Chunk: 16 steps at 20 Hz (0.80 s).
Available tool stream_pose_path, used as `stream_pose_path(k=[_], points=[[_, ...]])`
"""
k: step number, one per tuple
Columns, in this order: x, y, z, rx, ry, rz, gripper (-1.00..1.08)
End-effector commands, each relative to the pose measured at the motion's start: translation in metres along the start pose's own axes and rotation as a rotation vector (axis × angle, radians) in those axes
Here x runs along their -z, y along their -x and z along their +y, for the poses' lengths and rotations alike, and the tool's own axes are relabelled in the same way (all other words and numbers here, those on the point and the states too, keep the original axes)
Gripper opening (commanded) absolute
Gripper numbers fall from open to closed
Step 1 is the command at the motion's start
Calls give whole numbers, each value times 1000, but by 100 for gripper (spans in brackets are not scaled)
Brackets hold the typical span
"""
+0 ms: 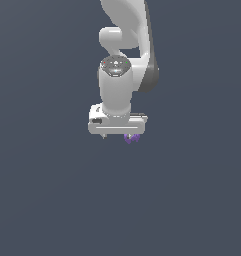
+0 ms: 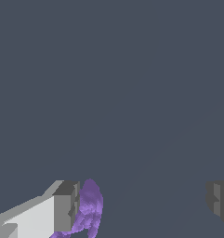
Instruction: Pick up the object and move it to a goal position.
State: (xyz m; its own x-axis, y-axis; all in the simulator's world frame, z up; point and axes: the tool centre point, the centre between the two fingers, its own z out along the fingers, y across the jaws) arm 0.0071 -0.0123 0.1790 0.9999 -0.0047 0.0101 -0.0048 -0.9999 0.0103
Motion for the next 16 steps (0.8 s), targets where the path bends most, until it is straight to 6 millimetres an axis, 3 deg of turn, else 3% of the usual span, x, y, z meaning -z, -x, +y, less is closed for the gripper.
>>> stream_pose_path(k=[1, 12, 16], points=[[0, 0, 0, 0, 0, 0, 100], [0, 0, 0, -1, 0, -1, 100], [-3, 1, 10, -13, 10, -11, 100]])
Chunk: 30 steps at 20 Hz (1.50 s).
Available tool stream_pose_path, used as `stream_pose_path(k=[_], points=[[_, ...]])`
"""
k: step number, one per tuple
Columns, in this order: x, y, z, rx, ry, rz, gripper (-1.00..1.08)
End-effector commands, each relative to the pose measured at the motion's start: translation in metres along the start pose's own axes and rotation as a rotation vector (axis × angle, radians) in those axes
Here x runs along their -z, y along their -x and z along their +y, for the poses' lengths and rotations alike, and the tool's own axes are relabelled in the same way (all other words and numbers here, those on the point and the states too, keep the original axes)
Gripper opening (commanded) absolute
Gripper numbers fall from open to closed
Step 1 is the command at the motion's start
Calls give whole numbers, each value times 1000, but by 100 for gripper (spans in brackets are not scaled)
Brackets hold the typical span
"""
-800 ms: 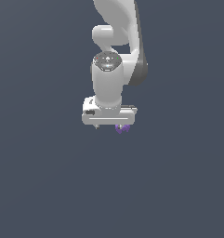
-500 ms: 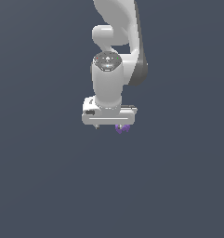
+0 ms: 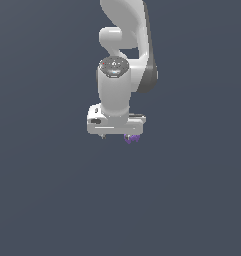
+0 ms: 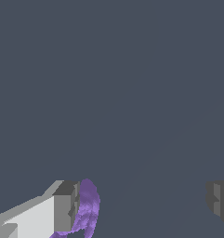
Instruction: Pick up the object and move it to a goal position.
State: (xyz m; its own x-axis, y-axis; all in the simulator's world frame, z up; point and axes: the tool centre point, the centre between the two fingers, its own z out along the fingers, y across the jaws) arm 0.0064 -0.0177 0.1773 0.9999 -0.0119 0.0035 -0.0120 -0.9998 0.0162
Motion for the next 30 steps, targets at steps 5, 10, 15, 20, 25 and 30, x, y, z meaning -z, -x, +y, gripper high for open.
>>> stream_pose_path(k=[5, 10, 15, 20, 25, 30], points=[[-4, 1, 15, -8, 14, -16, 100], [-4, 2, 13, -15, 13, -15, 100], [-6, 4, 10, -51, 12, -15, 100], [-10, 8, 3, -114, 10, -14, 100], [-15, 15, -5, -206, 8, -13, 100], [-21, 23, -16, -321, 5, -12, 100]])
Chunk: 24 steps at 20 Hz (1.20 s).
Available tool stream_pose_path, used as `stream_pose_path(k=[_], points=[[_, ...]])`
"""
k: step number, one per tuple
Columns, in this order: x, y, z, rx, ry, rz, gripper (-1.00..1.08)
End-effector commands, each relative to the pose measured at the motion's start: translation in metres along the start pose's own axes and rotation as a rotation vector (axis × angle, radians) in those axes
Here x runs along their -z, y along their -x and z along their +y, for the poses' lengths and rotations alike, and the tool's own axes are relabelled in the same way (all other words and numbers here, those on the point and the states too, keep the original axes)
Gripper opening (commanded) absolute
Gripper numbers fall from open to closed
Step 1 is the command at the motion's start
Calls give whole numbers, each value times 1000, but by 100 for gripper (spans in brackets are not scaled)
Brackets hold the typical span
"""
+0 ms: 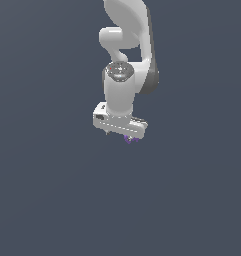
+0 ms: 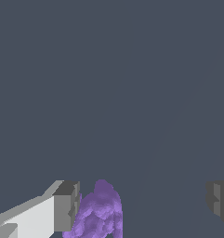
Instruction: Pick up the object and move it to a goal position.
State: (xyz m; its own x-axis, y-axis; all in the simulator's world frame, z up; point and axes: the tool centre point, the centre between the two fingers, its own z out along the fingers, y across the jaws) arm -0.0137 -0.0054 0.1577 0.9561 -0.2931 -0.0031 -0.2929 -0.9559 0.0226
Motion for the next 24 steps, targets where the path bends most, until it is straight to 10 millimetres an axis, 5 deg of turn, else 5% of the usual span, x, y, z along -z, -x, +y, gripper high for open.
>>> stream_pose_path(k=[1, 24], points=[[-3, 6, -4, -60, -2, 0, 100], [-31, 60, -31, -610, -16, -4, 100]])
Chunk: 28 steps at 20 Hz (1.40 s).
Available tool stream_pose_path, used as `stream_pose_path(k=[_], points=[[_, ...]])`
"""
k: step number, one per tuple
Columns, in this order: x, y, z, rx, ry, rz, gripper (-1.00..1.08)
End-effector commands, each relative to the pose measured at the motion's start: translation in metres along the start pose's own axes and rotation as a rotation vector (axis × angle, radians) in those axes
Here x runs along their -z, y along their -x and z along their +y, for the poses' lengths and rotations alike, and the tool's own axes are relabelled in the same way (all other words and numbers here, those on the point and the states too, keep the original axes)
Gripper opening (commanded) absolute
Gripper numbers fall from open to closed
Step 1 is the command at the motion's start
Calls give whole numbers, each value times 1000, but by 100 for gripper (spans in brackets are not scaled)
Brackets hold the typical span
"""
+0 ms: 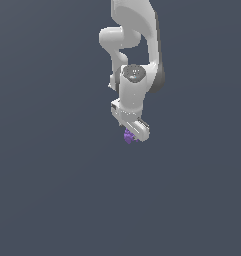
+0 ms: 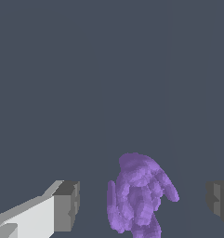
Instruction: Pick up the object and move it to a goal position.
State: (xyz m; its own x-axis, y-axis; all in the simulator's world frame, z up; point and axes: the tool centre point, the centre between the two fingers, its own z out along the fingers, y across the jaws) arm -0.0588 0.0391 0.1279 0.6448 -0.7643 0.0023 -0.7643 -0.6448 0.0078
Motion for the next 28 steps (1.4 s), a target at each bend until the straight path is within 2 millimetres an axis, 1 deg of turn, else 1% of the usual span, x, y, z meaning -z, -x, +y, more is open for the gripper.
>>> stream_pose_path(k=[1, 9, 15, 22, 28], points=[[-3, 6, 1, -62, -1, 0, 100], [-12, 26, 7, -251, -5, -2, 100], [-16, 36, 10, -355, -6, -3, 100], [-19, 43, 12, -420, -7, -4, 100], [-19, 43, 13, -426, -7, -4, 100]])
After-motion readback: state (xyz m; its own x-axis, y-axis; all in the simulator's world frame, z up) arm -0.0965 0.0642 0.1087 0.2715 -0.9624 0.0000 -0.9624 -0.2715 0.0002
